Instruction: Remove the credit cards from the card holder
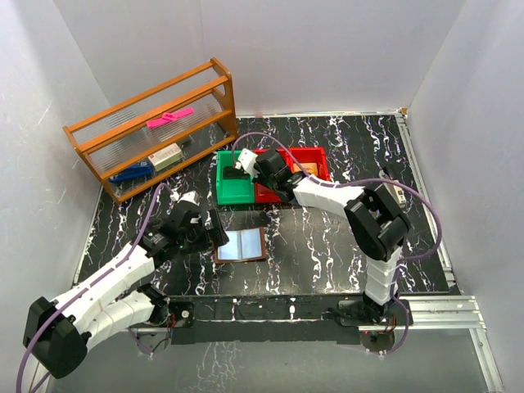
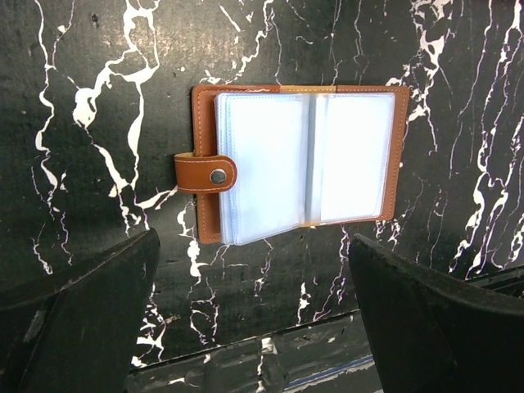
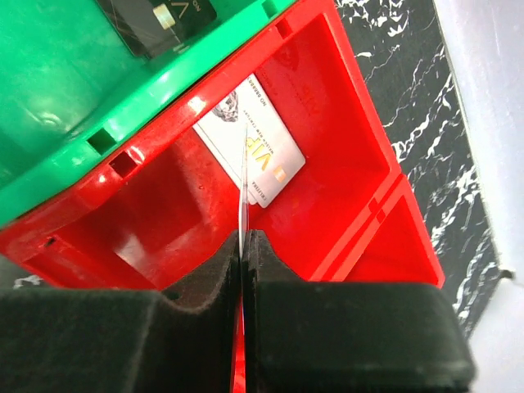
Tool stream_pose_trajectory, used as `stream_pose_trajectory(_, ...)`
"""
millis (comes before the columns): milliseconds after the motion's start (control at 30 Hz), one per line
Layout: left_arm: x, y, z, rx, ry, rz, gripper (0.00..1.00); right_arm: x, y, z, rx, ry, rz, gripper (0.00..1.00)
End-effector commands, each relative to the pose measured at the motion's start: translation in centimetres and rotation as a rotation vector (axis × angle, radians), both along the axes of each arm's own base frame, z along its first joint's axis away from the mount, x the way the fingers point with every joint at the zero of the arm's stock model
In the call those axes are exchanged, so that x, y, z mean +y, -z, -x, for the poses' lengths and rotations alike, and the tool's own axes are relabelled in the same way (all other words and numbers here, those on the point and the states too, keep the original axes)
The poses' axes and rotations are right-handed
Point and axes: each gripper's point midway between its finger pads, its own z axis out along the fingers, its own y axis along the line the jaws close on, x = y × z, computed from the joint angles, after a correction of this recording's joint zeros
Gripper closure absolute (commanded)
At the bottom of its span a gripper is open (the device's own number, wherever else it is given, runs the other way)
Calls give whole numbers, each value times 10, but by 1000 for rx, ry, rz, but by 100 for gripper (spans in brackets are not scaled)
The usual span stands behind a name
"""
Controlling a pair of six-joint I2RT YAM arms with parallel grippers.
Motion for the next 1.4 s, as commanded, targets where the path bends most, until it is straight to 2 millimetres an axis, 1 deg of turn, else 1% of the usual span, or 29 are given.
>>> stream_pose_trajectory(0,5,-9,-2,-14,-1,-24,1,9,-31,-32,-137,-92,92,100)
stream_pose_trajectory(67,8,-9,-1,-14,-8,-36,1,7,-30,-41,-154,-98,105,100)
stream_pose_trajectory(167,12,-10,-1,-15,-19,-54,1,8,-25,-48,-169,-131,124,100)
stream_pose_trajectory(333,13,-13,-2,-17,-7,-66,1,3,-13,-62,-169,-149,172,100)
stream_pose_trajectory(500,13,-13,-3,-18,-1,-74,1,17,-8,-62,-162,-248,181,100)
stream_pose_trajectory(633,12,-15,-4,-17,3,-75,1,16,-3,-72,-173,-267,203,100)
stream_pose_trajectory(667,11,-15,-4,-18,6,-74,1,16,-5,-77,-180,-269,200,100)
stream_pose_trajectory(733,12,-15,-4,-19,7,-75,1,19,-1,-79,-177,-298,203,100)
stream_pose_trajectory(867,13,-17,-3,-19,7,-80,1,24,12,-80,-148,-339,224,100)
stream_pose_trajectory(1000,15,-18,-2,-25,1,-80,1,24,20,-78,-138,-360,247,97)
stream_pose_trajectory(1033,15,-18,-2,-24,0,-79,1,23,21,-77,-137,-362,248,94)
stream_pose_trajectory(1067,15,-18,-1,-21,2,-77,1,23,21,-76,-141,-364,246,89)
stream_pose_trajectory(1133,15,-17,0,-18,3,-77,1,20,22,-74,-140,-369,260,69)
stream_pose_trajectory(1167,15,-17,0,-18,2,-77,1,18,23,-73,-136,-368,267,64)
stream_pose_trajectory(1233,16,-17,0,-17,2,-78,1,17,23,-71,-124,-368,269,63)
stream_pose_trajectory(1333,15,-18,0,-19,3,-76,1,18,15,-67,-116,-368,238,46)
stream_pose_trajectory(1367,15,-18,0,-18,2,-75,1,19,10,-66,-120,-364,223,44)
